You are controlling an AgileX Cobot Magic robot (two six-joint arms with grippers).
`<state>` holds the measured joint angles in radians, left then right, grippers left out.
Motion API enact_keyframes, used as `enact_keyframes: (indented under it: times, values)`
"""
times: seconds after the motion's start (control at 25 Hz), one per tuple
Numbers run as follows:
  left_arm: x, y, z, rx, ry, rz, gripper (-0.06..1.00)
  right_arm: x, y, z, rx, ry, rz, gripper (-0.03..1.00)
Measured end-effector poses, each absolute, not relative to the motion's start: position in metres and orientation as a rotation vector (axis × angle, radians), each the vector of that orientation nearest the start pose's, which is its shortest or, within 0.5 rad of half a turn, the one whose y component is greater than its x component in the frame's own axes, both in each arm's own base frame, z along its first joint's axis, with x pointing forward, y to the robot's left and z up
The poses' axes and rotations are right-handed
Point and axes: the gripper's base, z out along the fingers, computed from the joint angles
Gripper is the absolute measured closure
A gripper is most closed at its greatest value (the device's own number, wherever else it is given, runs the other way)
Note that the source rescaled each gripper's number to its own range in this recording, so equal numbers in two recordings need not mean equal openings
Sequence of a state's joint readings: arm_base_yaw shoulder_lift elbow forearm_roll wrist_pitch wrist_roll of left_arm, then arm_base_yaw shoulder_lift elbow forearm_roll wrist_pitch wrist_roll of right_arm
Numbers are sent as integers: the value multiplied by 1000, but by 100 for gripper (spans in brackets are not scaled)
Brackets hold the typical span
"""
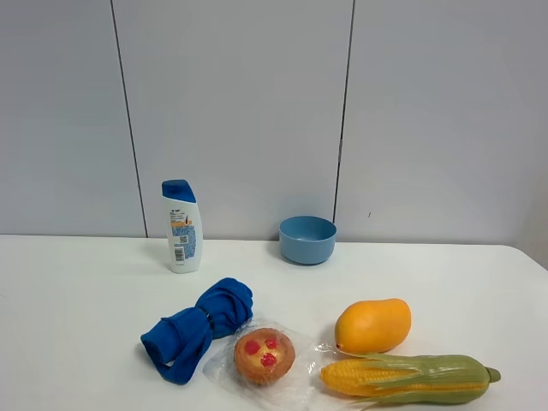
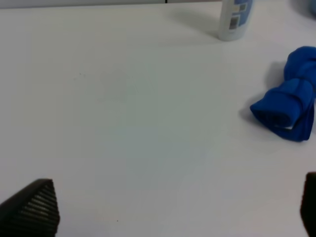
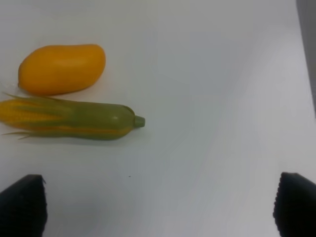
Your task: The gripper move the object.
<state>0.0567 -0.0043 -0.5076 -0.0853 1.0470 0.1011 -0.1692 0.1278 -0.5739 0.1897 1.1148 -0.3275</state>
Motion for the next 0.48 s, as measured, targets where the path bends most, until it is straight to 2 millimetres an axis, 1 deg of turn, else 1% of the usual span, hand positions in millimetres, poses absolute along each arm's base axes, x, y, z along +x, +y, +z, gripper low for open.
enact_keyframes:
  times: [0.08,0.2,0.32,0.4,0.48]
  values:
    - [-6,-7,281,49,2015,-1,-6,0,14,294,-176,2105,-90,6]
    - [-6,-7,281,49,2015,-1,-6,-6,14,293,-173,2075,-105,6]
    - [-6,-7,281,49,2015,-1,-6,-8,13,289,-183,2066,-70,6]
    - [-6,-7,281,49,2015,-1,-6,-8,13,282,-182,2075,-30,6]
    - [-6,-7,281,49,2015,-1,-6,-9,12,280,-176,2054,-13,6]
